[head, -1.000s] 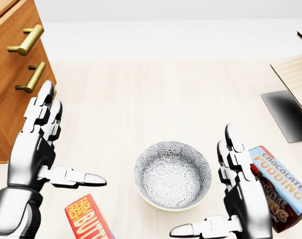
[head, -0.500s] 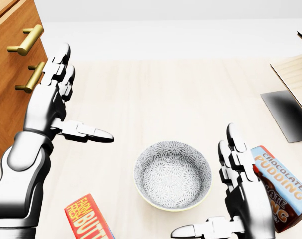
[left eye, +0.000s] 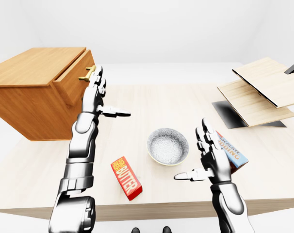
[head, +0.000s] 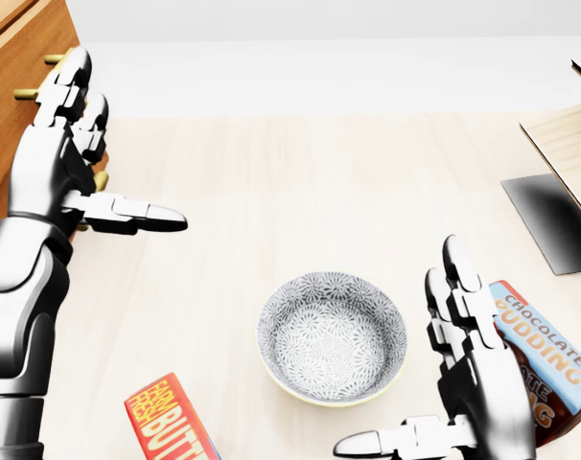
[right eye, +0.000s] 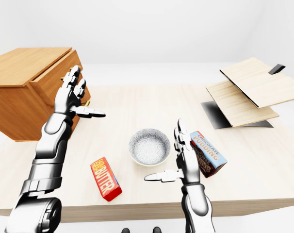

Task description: Close the top drawer of the cabinet and put the bowl on top of it.

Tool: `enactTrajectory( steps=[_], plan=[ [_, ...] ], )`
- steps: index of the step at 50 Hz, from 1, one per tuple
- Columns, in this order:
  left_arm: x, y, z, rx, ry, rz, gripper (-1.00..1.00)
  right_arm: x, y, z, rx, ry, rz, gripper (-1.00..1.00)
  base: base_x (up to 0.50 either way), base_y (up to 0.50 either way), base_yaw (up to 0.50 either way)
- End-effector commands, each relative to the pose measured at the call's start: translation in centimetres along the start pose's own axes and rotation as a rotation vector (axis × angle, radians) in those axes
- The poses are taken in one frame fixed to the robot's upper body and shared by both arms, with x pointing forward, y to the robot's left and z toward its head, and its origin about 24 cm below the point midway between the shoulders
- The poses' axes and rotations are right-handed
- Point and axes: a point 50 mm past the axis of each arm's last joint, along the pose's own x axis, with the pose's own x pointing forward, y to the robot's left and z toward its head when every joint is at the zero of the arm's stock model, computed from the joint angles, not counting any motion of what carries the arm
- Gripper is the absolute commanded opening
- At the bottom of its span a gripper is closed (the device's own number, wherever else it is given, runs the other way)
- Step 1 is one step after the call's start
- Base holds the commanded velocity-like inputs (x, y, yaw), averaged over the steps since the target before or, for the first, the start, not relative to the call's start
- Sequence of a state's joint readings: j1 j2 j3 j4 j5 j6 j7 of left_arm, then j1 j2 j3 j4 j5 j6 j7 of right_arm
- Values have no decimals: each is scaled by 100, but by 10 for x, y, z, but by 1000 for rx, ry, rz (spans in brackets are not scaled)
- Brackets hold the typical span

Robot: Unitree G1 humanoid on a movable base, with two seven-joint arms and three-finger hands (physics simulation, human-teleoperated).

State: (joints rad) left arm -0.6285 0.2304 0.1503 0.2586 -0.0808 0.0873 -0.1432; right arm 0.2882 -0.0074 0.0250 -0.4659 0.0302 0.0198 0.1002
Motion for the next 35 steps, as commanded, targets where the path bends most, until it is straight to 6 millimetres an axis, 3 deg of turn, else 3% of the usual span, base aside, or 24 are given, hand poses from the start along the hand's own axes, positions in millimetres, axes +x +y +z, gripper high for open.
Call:
enactTrajectory(
  steps=[1,19,35],
  plan=[
    [0,12,-4,-27,22,33,100,0,-2,2,4,-5,-6,100,0,0,0],
    [-2,21,-22,-45,98,52,100,-1,-1,3,3,-8,-7,100,0,0,0],
    [-3,36,-25,-77,116,98,100,-2,0,2,0,-8,-5,100,0,0,0]
  ],
)
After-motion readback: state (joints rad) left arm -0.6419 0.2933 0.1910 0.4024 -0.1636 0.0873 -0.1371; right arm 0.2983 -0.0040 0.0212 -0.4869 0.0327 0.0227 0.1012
